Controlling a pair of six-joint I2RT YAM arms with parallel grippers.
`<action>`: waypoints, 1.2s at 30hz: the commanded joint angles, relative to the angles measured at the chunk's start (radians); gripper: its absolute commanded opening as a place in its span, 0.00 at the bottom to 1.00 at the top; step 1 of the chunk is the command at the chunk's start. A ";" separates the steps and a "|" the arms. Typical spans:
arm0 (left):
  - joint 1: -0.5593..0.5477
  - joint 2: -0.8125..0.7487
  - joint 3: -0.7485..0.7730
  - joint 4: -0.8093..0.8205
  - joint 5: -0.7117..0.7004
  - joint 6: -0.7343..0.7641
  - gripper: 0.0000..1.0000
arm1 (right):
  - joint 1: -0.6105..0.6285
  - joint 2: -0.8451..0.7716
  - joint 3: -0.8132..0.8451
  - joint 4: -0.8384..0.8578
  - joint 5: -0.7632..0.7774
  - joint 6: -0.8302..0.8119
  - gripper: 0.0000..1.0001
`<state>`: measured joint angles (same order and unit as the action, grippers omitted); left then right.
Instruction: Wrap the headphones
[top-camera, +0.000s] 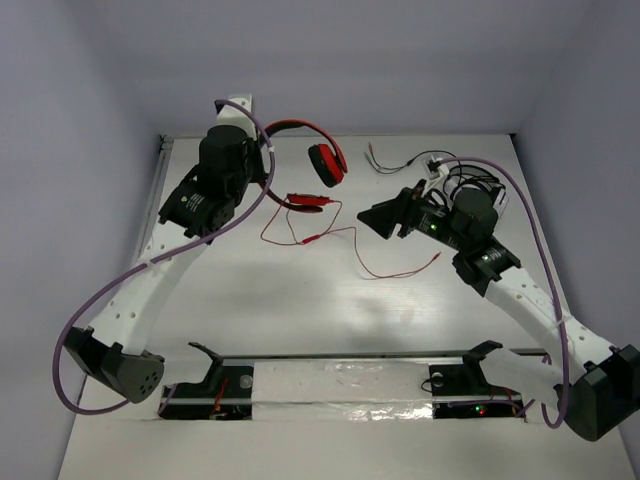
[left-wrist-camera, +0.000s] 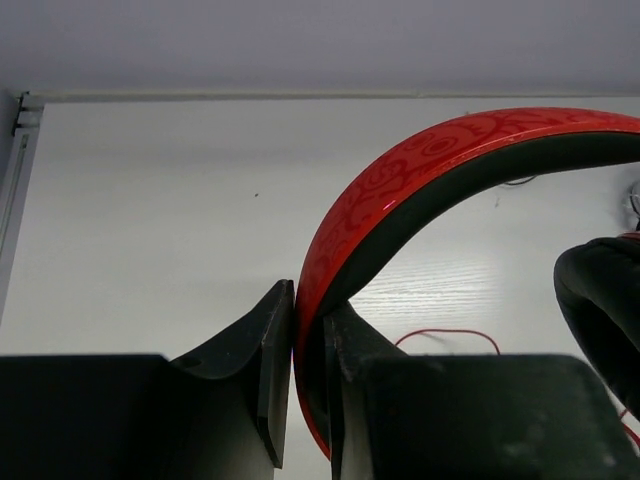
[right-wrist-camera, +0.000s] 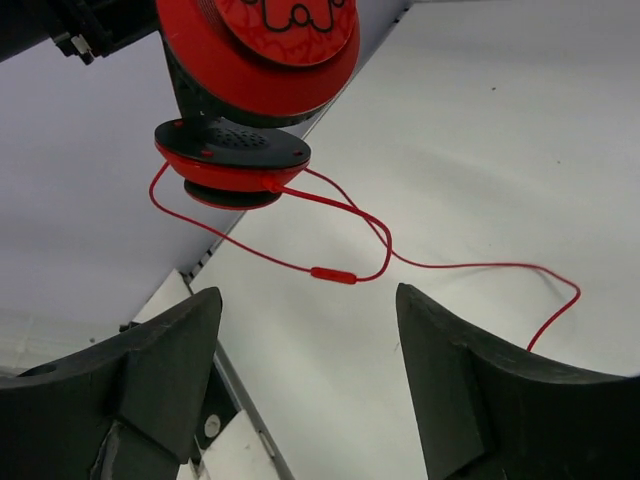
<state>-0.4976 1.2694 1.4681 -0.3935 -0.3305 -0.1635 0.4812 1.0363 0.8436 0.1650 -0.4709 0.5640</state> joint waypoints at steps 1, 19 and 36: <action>-0.006 -0.027 0.077 0.073 0.044 -0.021 0.00 | 0.007 -0.012 0.000 0.102 -0.014 -0.029 0.76; -0.006 -0.013 0.147 0.087 0.194 -0.056 0.00 | 0.007 -0.021 -0.147 0.142 0.098 -0.052 0.20; -0.006 -0.007 0.221 0.096 0.441 -0.122 0.00 | 0.025 0.324 -0.146 0.564 -0.231 0.000 0.74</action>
<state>-0.4980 1.2827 1.6012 -0.3943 0.0101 -0.2264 0.4873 1.3308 0.6704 0.5545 -0.5709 0.5636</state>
